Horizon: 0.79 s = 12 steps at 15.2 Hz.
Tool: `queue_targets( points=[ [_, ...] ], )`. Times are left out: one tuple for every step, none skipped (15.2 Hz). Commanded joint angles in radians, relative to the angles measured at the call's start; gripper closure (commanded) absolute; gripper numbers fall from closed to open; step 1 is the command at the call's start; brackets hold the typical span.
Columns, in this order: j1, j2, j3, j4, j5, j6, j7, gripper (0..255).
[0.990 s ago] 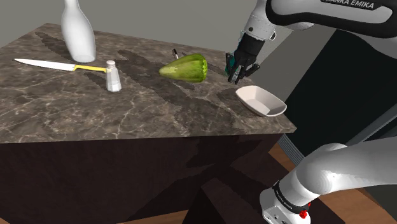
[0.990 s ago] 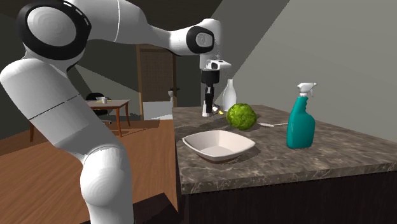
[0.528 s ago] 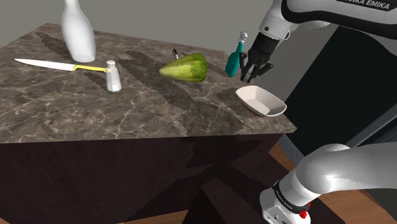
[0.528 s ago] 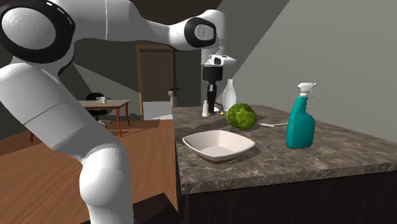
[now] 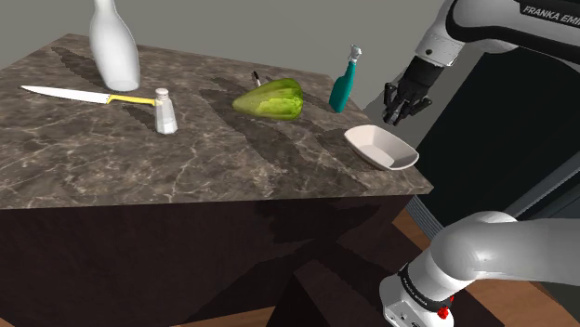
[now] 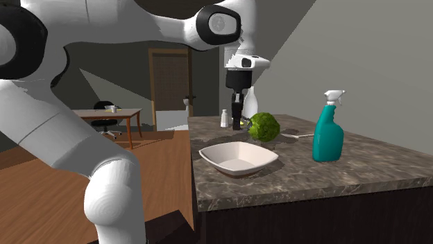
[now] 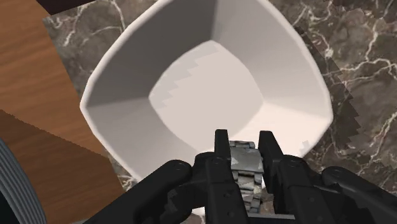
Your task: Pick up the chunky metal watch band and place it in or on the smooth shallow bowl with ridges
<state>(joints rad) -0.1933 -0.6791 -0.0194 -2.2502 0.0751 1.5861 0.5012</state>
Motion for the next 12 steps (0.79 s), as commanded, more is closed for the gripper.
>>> queue_targets(
  points=[
    [-0.012, -0.019, -0.031, -0.025, -0.019, 0.003, -0.037, 255],
    [-0.012, -0.022, -0.031, -0.041, -0.020, 0.016, -0.038, 255],
    [-0.012, -0.025, -0.031, -0.056, -0.020, 0.028, -0.039, 255],
    [-0.013, -0.028, -0.031, -0.072, -0.020, 0.041, -0.040, 255],
    [-0.013, -0.031, -0.031, -0.087, -0.020, 0.053, -0.041, 255],
    [-0.013, -0.033, -0.031, -0.102, -0.020, 0.066, -0.042, 255],
    [-0.013, -0.035, -0.031, -0.117, -0.020, 0.079, -0.043, 255],
    [-0.014, -0.037, -0.031, -0.132, -0.020, 0.091, -0.043, 255],
    [-0.014, -0.039, -0.031, -0.147, -0.020, 0.104, -0.044, 255],
    [-0.014, -0.041, -0.031, -0.161, -0.020, 0.117, -0.045, 255],
    [-0.014, -0.042, -0.031, -0.176, -0.020, 0.130, -0.046, 255],
    [-0.015, -0.044, -0.031, -0.190, -0.020, 0.143, -0.047, 255]
  ],
)
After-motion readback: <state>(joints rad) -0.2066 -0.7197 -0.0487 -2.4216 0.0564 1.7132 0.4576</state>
